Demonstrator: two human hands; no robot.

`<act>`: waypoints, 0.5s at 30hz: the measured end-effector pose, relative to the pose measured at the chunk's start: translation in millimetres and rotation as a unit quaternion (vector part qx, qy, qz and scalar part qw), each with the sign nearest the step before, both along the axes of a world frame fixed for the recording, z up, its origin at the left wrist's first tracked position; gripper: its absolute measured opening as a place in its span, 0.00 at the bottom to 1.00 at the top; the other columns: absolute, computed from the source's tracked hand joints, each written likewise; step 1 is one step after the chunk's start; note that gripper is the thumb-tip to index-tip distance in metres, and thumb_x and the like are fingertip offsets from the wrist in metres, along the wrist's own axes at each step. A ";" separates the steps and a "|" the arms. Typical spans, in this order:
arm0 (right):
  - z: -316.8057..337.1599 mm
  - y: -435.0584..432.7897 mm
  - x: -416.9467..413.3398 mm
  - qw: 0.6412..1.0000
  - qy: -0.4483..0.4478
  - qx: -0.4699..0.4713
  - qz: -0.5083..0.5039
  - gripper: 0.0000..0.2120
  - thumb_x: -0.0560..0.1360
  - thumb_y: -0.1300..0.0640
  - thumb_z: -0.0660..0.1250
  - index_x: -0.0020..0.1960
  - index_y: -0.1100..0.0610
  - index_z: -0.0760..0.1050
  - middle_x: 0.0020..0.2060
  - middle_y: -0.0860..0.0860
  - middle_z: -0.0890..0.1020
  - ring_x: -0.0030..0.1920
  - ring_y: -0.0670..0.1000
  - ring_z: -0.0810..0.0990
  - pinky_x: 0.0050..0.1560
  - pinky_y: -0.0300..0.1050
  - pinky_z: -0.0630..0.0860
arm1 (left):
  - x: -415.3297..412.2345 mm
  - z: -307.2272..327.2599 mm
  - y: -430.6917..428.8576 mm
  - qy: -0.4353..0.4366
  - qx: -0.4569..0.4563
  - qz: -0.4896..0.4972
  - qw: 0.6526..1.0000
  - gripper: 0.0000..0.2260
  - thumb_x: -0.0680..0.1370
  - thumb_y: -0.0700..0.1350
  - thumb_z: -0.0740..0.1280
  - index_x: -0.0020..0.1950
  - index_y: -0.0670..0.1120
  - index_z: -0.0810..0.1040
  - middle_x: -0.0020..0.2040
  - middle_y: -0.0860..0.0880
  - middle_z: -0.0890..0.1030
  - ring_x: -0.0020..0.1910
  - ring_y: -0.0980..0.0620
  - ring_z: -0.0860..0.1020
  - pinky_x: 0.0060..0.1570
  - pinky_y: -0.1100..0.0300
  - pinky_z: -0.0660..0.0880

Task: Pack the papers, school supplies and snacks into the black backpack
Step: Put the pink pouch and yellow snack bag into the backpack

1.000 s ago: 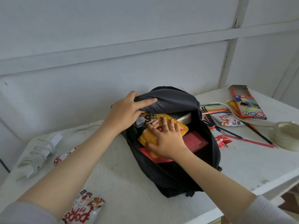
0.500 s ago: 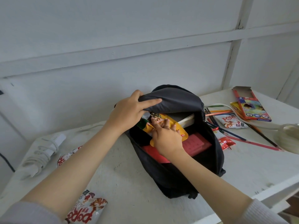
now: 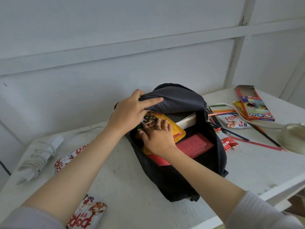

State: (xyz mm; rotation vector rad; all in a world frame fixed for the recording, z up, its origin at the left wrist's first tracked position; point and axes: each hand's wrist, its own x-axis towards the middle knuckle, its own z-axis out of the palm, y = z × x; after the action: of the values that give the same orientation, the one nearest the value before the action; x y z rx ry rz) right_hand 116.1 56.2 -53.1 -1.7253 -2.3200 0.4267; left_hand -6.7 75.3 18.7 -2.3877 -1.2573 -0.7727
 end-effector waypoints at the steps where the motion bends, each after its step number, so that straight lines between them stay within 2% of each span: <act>1: 1.1 -0.7 0.8 1.000 0.010 -0.017 0.010 0.25 0.80 0.39 0.42 0.76 0.42 0.51 0.76 0.61 0.46 0.74 0.67 0.40 0.72 0.61 0.39 | 0.1 -0.1 -0.1 -0.002 -0.002 0.001 1.000 0.26 0.73 0.34 0.68 0.65 0.57 0.74 0.50 0.43 0.75 0.36 0.48 0.75 0.33 0.63 0.69; 4: 1.1 -2.3 10.4 0.999 0.038 -0.020 0.026 0.24 0.81 0.44 0.43 0.77 0.45 0.50 0.76 0.58 0.47 0.75 0.64 0.43 0.73 0.58 0.41 | -1.4 -1.4 -1.1 -0.008 -0.007 0.003 1.000 0.26 0.72 0.34 0.68 0.65 0.57 0.74 0.49 0.43 0.75 0.36 0.48 0.74 0.33 0.63 0.68; 7: -3.5 -4.5 27.5 0.997 0.035 0.061 -0.022 0.25 0.80 0.48 0.50 0.76 0.50 0.54 0.76 0.58 0.52 0.75 0.61 0.49 0.73 0.56 0.46 | -4.0 -3.7 -2.9 -0.005 -0.009 0.001 1.000 0.26 0.72 0.34 0.69 0.65 0.57 0.75 0.48 0.43 0.75 0.35 0.47 0.75 0.33 0.63 0.68; 10: -8.1 -8.8 40.2 0.993 0.015 0.061 -0.099 0.26 0.79 0.44 0.50 0.76 0.48 0.55 0.75 0.61 0.53 0.74 0.64 0.50 0.72 0.60 0.47 | -5.0 -4.9 -4.0 -0.003 -0.007 0.004 1.000 0.25 0.72 0.34 0.69 0.64 0.56 0.75 0.48 0.43 0.76 0.35 0.46 0.76 0.33 0.63 0.68; 15: -13.2 -26.2 30.3 0.994 -0.029 0.057 -0.088 0.29 0.78 0.39 0.48 0.76 0.46 0.51 0.75 0.62 0.54 0.70 0.65 0.59 0.67 0.57 0.56 | -3.1 -7.6 -4.2 -0.007 -0.016 0.009 1.000 0.25 0.72 0.35 0.69 0.65 0.57 0.74 0.50 0.43 0.76 0.36 0.46 0.76 0.32 0.62 0.69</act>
State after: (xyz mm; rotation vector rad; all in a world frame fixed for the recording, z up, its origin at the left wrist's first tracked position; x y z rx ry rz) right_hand 146.5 30.1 -66.3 -1.8889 -2.1596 0.2103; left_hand -9.7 71.0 11.1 -2.3966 -1.3038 -0.7721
